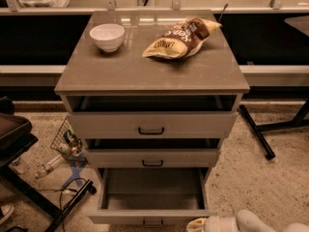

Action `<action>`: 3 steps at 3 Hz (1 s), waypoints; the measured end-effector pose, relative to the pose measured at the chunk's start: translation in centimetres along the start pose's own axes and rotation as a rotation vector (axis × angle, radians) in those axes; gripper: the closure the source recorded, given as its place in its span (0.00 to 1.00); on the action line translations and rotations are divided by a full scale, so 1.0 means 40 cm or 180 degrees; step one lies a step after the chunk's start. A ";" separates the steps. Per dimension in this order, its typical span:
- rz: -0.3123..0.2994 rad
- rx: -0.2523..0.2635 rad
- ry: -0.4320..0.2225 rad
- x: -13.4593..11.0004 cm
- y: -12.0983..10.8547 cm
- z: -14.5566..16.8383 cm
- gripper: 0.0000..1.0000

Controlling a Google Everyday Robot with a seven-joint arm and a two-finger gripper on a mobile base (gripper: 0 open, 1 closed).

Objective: Close bottom drawer

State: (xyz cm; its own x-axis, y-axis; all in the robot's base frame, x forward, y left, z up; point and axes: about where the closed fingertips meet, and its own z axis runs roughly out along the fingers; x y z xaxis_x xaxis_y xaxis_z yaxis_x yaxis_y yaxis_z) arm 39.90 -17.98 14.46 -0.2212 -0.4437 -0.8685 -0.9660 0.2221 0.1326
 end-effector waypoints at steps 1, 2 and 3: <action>-0.0035 -0.0078 -0.0165 -0.020 -0.088 0.035 1.00; -0.0143 0.0066 -0.0153 -0.023 -0.180 -0.002 1.00; -0.0143 0.0065 -0.0153 -0.023 -0.179 -0.002 1.00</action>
Offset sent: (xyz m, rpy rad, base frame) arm 0.1335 0.0057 -0.0118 0.1487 -0.0622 0.0321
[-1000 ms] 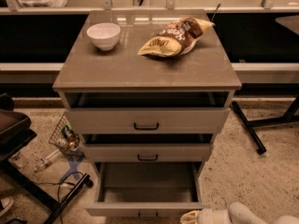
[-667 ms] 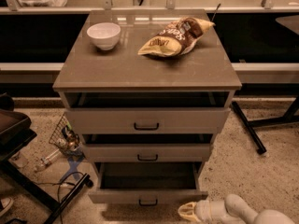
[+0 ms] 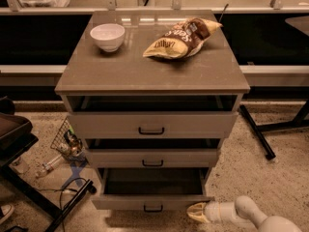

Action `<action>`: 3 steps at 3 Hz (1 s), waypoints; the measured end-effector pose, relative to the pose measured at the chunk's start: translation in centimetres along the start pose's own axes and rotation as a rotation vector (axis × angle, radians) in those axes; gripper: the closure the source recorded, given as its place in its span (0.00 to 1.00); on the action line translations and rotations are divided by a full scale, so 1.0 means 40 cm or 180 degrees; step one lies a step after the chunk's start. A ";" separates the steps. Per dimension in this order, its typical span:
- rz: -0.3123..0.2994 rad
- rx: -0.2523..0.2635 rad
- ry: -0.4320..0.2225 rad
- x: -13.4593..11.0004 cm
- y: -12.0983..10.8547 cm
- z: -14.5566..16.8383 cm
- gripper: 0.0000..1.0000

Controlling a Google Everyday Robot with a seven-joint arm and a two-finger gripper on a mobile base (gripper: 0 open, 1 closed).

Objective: Close bottom drawer

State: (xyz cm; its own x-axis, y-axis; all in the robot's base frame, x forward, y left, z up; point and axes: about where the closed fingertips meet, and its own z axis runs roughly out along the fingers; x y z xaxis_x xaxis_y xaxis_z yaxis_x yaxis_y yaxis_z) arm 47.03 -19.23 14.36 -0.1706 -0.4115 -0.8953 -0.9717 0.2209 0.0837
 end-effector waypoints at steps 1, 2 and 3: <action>-0.0011 -0.0031 -0.0016 -0.004 -0.027 0.010 1.00; -0.0044 -0.0079 -0.0039 -0.021 -0.097 0.025 1.00; -0.0199 -0.0041 -0.0227 -0.101 -0.270 0.055 1.00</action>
Offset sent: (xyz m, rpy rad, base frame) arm 0.0918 -0.0097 0.0010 0.0107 -0.0279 0.0368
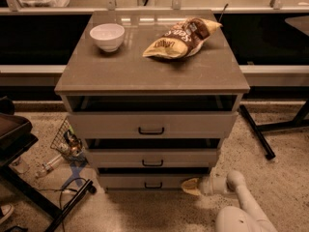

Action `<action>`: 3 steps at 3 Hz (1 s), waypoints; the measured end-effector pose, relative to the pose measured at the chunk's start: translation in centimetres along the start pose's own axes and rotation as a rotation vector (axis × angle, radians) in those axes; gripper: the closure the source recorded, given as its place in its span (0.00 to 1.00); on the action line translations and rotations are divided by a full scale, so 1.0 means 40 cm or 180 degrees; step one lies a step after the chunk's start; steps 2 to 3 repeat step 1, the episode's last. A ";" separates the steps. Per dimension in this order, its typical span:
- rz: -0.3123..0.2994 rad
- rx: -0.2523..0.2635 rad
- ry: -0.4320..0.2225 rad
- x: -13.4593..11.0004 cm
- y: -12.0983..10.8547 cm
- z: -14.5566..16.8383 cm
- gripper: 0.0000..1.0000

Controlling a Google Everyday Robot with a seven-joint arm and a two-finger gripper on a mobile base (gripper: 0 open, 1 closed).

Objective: Close bottom drawer

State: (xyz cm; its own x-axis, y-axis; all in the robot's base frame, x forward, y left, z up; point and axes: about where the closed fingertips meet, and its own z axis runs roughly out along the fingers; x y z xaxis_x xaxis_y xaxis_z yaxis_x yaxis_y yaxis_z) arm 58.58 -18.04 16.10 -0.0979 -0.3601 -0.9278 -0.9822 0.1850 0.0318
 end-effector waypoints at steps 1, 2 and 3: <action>0.0000 0.0000 0.0000 0.000 0.000 0.000 1.00; 0.0000 0.0000 0.0000 0.000 0.000 0.000 1.00; 0.0000 0.0000 0.0000 0.000 0.000 0.000 1.00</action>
Offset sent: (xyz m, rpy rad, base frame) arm 0.0000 0.0000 0.0000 0.0000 0.0000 0.0000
